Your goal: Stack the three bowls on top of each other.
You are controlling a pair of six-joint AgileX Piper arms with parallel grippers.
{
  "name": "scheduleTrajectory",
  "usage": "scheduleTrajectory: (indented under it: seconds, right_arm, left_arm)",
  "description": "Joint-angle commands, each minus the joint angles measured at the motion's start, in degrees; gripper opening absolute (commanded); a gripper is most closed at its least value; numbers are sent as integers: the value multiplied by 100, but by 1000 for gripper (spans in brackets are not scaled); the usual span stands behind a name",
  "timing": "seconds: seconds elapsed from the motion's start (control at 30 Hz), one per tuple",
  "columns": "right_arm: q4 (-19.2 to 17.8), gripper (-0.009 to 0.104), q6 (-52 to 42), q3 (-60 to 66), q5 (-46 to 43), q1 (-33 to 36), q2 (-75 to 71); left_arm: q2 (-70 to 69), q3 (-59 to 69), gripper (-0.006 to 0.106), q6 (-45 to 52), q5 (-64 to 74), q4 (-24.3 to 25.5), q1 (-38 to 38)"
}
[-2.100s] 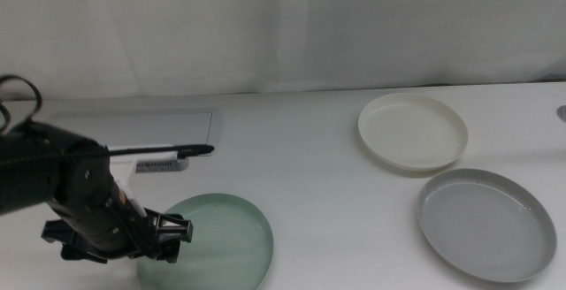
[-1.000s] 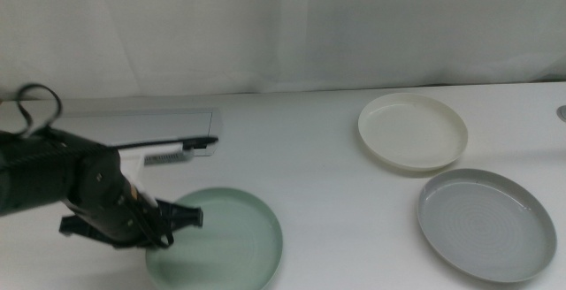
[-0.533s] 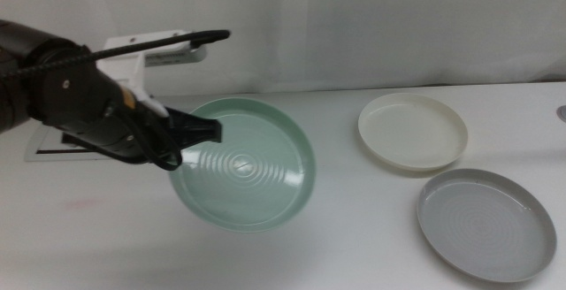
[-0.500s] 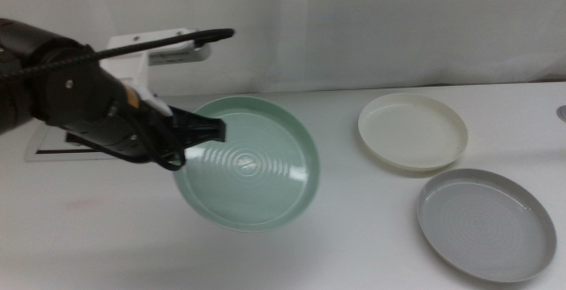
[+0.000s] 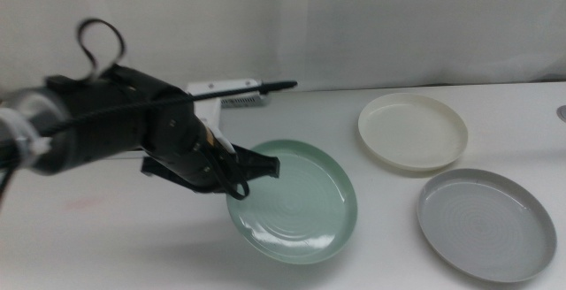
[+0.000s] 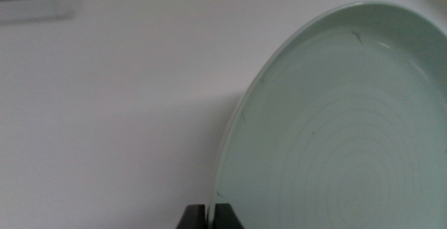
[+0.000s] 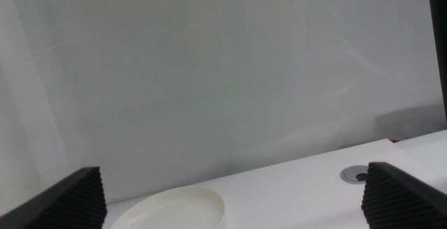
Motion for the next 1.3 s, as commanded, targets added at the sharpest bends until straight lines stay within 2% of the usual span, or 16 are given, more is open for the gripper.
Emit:
scheduleTrajectory:
  seconds: [0.0, 0.33, 0.6, 0.63, 0.67, 0.73, 0.83, 1.0, 1.13, 1.27]
  right_arm:
    - [-23, 103, -23, 233, -30, -24, -196]
    - [-23, 103, -23, 233, -34, -24, -196]
    - [-23, 103, -23, 233, -34, -24, -196]
    - [-23, 103, -23, 233, -34, -24, -196]
    - [-23, 103, -23, 233, -34, -24, -196]
    - [-23, 103, -23, 233, -34, -24, -196]
    - [-23, 103, -23, 233, -34, -24, -196]
    - [-23, 103, -23, 233, -34, -24, -196]
    - [-23, 103, -23, 233, -34, -24, -196]
    - [-23, 103, -23, 233, -34, -24, -196]
  left_arm:
    - [244, -29, -3, -39, -230, -238, -47]
    - [870, -38, -3, -1, -560, -330, -106]
    - [868, -38, -1, 9, -691, -330, -106]
    - [868, -38, 4, 9, -691, -330, -106]
    - [868, -38, 21, 9, -681, -330, -106]
    - [868, -38, 45, 9, -681, -330, -106]
    - [868, -38, 90, 9, -681, -330, -106]
    - [828, -38, 93, 9, -692, -238, -106]
    - [499, -214, 93, -43, -558, 712, -49]
    - [46, -325, 93, -82, -510, 1078, 236]
